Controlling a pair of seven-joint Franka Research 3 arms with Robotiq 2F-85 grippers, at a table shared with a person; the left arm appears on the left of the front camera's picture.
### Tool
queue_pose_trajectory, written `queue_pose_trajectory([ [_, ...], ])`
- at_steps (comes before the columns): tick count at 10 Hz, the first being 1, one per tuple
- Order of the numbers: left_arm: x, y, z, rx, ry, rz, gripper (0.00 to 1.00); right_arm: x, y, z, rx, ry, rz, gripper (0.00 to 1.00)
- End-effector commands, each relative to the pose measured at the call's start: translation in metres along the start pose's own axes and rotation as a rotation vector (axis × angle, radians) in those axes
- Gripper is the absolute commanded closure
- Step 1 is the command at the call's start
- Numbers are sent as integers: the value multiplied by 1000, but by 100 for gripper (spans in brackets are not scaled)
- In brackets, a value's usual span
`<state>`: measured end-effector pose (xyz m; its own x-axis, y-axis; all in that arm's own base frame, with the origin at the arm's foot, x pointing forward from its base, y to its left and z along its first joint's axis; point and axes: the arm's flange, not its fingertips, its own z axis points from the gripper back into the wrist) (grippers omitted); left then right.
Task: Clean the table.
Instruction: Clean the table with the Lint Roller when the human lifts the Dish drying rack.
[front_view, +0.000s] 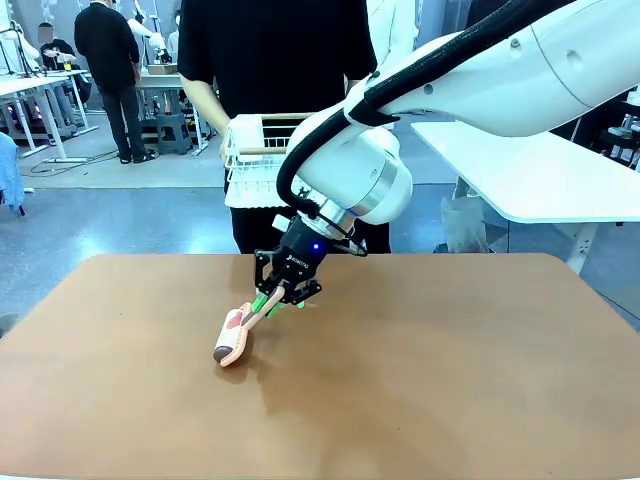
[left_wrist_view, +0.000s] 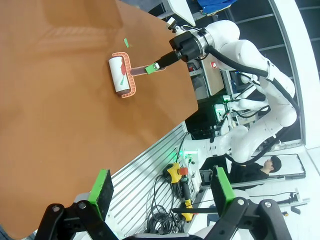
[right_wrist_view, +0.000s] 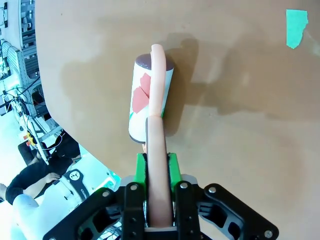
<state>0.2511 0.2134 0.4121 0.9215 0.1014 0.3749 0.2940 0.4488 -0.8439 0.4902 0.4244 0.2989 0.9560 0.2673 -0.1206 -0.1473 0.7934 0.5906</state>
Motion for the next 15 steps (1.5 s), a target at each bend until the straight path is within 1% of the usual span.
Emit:
queue_pose_trajectory([
  [1, -3, -1, 2, -19, -13, -28, 0, -24, -14, -49, -96, 157, -10, 79],
  [3, -3, -1, 2, -19, -13, -28, 0, -22, -2, -18, -91, 116, -8, 79],
  [4, -3, -1, 2, -19, -13, -28, 0, -24, 12, 5, -125, 100, 12, 79],
  [5, -3, -1, 2, -19, -13, -28, 0, -24, 20, 24, -110, 104, 25, 79],
  [7, -3, -1, 2, -19, -13, -28, 0, -28, 21, 59, -119, 126, 25, 79],
  [9, -3, -1, 2, -19, -13, -28, 0, -28, 11, 107, -78, 78, 1, 79],
  [11, -3, -1, 2, -19, -13, -28, 0, -34, -10, 143, -98, 49, -22, 79],
  [14, -3, -1, 2, -19, -13, -28, 0, -46, -65, 197, -104, 3, -63, 79],
  [15, -3, -1, 2, -19, -13, -28, 0, -48, -88, 218, -107, -26, -89, 79],
])
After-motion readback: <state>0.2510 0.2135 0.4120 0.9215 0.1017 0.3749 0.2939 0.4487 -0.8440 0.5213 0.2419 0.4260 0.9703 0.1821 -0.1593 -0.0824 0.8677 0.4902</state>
